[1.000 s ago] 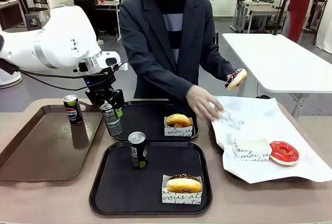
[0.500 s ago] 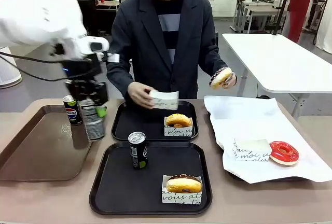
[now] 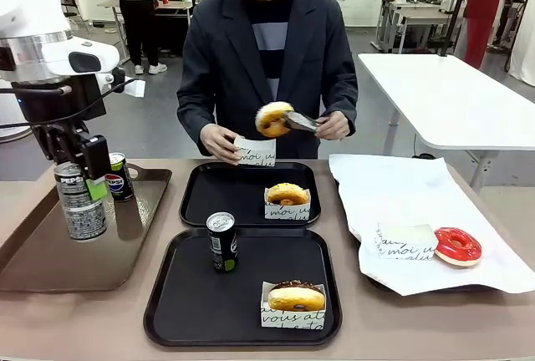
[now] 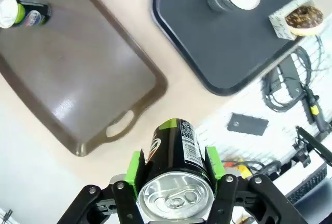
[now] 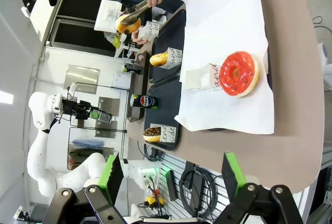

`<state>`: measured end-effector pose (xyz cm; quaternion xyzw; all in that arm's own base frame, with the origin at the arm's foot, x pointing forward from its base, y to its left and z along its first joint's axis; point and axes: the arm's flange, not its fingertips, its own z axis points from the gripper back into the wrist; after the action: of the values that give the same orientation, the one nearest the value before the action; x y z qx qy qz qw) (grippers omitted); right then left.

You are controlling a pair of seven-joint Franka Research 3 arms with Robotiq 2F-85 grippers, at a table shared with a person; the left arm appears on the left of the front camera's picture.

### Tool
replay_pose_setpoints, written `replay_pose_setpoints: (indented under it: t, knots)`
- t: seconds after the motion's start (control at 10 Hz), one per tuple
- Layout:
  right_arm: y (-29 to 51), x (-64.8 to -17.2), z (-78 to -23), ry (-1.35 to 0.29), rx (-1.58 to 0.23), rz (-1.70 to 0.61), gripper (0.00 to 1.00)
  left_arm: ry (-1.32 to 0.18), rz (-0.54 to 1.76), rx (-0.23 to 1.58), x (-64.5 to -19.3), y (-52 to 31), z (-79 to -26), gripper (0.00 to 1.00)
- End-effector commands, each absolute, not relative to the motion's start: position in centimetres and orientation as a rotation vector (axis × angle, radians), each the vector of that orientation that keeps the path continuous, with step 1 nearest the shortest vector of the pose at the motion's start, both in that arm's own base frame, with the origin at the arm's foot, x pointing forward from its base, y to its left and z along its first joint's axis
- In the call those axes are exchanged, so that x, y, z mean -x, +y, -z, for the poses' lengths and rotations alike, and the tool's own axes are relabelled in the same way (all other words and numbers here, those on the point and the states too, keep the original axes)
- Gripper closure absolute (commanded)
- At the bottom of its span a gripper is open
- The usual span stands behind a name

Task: Set up donuts and drinks on trays.
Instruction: Pick up one Pepsi coke from the Handle tray and place it on the Flat Tray without a Pepsi coke.

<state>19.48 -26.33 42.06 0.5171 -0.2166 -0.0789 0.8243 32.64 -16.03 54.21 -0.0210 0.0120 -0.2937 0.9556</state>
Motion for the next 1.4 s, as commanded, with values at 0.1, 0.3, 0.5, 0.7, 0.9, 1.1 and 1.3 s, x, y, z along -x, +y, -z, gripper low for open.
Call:
replay_pose_setpoints:
  t: [0.1, 0.3, 0.5, 0.7, 0.9, 1.1, 1.3]
  knots:
    - [-26.5, -19.7, -42.1, -0.493, -1.119, 0.155, 0.0, 0.053, 0.594, 0.068, -32.0, -16.2, -54.4, 0.41]
    - [-26.5, -19.7, -42.1, -0.493, -1.119, 0.155, 0.0, 0.053, 0.594, 0.068, -32.0, -16.2, -54.4, 0.41]
    - [-26.5, -19.7, -42.1, -0.493, -1.119, 0.155, 0.0, 0.053, 0.594, 0.068, -32.0, -16.2, -54.4, 0.41]
    - [-26.5, -19.7, -42.1, -0.493, -1.119, 0.155, 0.0, 0.051, 0.599, 0.051, -32.3, -16.2, -53.9, 0.41]
    - [-26.5, -19.7, -42.1, -0.493, -1.119, 0.155, 0.0, -0.015, 0.645, 0.045, -34.5, -18.4, -53.9, 0.41]
    - [-26.5, -19.7, -42.1, -0.493, -1.119, 0.155, 0.0, -0.111, 0.65, 0.072, -38.4, -20.5, -52.8, 0.41]
    - [-26.5, -19.7, -42.1, -0.493, -1.119, 0.155, 0.0, -0.17, 0.664, 0.188, -41.5, -21.1, -51.1, 0.41]
